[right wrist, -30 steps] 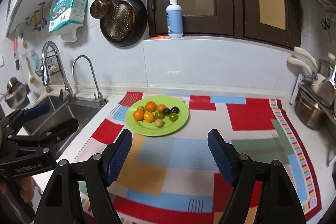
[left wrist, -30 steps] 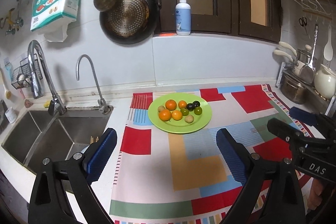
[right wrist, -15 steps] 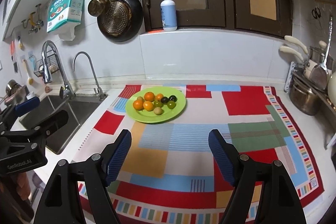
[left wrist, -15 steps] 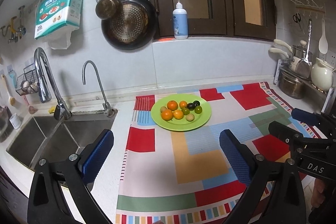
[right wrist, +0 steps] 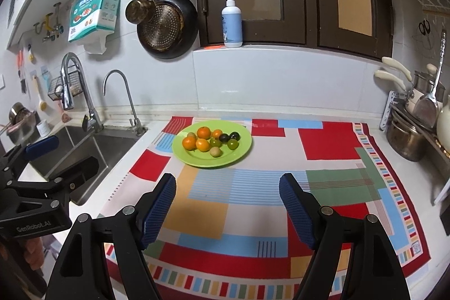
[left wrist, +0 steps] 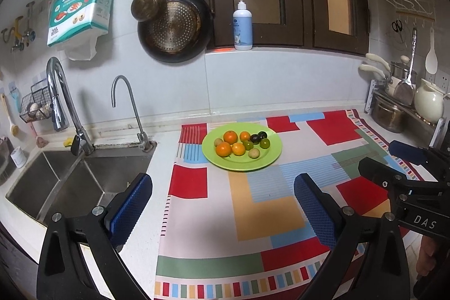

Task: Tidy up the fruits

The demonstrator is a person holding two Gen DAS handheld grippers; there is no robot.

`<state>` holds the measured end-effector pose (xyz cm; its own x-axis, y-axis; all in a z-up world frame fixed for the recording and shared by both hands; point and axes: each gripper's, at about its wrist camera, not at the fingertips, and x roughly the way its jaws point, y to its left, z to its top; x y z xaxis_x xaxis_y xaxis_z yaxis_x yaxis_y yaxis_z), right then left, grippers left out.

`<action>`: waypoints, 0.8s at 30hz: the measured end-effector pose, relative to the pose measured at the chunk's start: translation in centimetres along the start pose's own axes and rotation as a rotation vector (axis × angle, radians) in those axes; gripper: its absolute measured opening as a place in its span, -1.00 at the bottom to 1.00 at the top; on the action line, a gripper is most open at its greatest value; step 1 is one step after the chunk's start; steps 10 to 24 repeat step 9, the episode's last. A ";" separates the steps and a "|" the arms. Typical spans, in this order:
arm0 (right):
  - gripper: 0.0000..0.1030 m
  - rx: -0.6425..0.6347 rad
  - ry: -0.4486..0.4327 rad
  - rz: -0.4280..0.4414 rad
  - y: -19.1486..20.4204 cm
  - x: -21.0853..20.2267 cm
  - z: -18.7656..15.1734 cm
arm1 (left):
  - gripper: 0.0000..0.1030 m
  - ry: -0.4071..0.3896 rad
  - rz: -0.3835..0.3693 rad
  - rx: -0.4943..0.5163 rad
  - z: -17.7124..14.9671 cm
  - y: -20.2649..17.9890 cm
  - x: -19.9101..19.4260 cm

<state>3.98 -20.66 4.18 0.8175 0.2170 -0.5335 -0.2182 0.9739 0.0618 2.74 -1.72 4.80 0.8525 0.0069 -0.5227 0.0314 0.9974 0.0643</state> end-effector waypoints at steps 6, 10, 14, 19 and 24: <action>0.48 -0.002 0.010 0.007 0.0 0.4 -0.1 | 0.99 0.014 0.002 -0.007 -0.2 0.0 0.3; 0.48 0.000 0.017 0.010 -0.1 0.7 0.0 | 0.99 0.021 0.008 -0.009 -0.2 -0.1 0.6; 0.48 0.000 0.017 0.010 -0.1 0.7 0.0 | 0.99 0.021 0.008 -0.009 -0.2 -0.1 0.6; 0.48 0.000 0.017 0.010 -0.1 0.7 0.0 | 0.99 0.021 0.008 -0.009 -0.2 -0.1 0.6; 0.48 0.000 0.017 0.010 -0.1 0.7 0.0 | 0.99 0.021 0.008 -0.009 -0.2 -0.1 0.6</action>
